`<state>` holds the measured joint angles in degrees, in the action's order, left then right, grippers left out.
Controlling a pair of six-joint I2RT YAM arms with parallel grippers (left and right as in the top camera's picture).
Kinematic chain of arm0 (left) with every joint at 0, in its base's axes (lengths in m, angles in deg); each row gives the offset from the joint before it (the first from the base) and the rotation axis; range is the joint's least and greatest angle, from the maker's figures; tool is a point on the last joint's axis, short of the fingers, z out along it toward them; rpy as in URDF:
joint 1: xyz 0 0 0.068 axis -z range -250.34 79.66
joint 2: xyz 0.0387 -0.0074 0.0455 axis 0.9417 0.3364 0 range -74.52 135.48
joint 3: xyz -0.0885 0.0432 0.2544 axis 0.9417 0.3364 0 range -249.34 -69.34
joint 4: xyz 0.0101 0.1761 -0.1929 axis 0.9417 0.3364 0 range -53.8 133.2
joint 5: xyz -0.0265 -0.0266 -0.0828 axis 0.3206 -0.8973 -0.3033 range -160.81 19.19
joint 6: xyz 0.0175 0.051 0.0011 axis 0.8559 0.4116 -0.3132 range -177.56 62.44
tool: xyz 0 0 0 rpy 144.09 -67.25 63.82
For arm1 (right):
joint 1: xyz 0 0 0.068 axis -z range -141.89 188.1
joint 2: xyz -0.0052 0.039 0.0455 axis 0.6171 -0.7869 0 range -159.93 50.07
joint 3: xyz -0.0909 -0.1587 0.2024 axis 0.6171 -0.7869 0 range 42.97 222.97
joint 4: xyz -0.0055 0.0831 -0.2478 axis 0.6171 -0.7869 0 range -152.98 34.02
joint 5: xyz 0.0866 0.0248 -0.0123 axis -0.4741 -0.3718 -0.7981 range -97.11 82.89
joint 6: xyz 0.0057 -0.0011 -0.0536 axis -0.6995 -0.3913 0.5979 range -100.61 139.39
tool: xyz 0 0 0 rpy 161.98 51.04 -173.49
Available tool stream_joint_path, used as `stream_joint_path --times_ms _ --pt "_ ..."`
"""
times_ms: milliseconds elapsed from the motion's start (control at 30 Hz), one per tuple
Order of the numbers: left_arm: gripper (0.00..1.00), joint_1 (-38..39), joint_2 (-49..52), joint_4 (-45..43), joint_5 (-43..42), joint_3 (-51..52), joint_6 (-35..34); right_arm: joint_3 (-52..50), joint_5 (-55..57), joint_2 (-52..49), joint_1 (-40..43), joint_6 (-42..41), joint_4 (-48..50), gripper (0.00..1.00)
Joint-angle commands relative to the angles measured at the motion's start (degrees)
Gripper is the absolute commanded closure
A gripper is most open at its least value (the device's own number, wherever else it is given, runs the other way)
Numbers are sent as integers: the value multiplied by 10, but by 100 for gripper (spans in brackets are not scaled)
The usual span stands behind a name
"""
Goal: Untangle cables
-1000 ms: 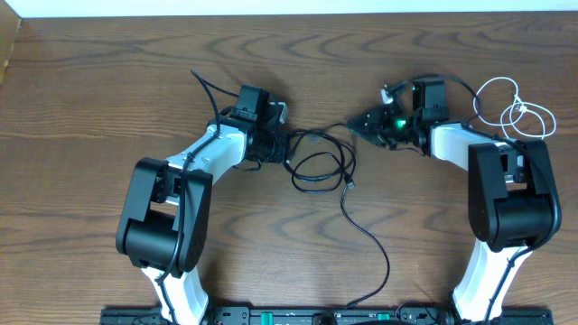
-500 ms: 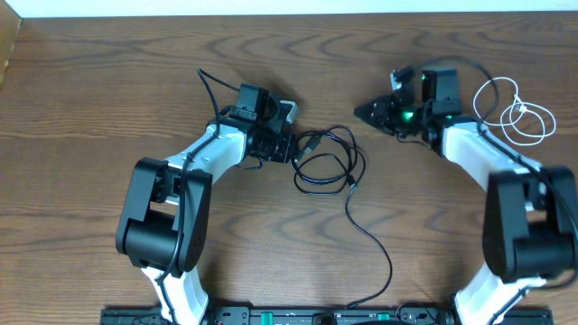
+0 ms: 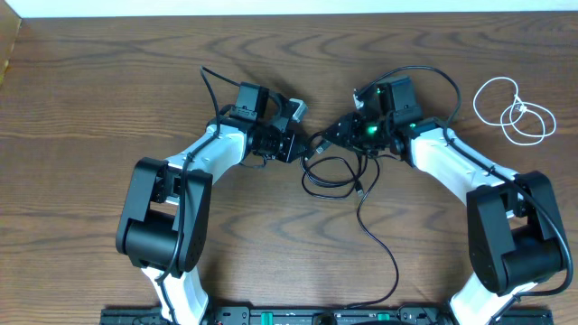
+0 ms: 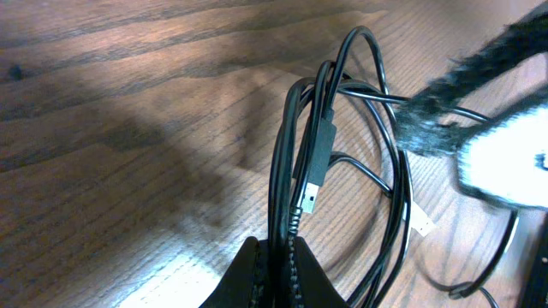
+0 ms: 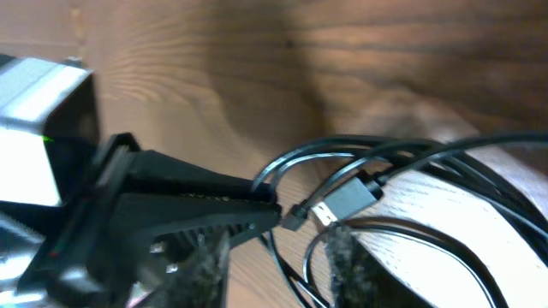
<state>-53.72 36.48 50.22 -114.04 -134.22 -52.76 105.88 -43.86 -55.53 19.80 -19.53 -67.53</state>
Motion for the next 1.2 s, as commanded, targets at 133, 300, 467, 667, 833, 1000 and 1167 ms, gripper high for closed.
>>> stream_joint_path --times_ms 133,300,467,667,833,1000,1167 --pt "92 -1 2 0 -23 7 12 1 56 -7 -15 -28 -23 65" --pt "92 -1 2 -5 -55 7 12 1 94 -13 -27 -28 -36 66" --pt "92 -1 2 -6 -57 7 12 1 118 -21 -38 -28 -29 70" --pt "92 -1 2 -6 -59 7 12 1 126 -40 -48 -26 -1 66" --pt "92 -1 2 -6 -59 7 12 1 157 -43 -52 -26 26 60" --pt "92 -1 2 -10 -91 7 12 1 186 -44 -63 -26 26 64" --pt "92 -1 2 -11 -99 7 12 1 191 -44 -69 -26 30 98"
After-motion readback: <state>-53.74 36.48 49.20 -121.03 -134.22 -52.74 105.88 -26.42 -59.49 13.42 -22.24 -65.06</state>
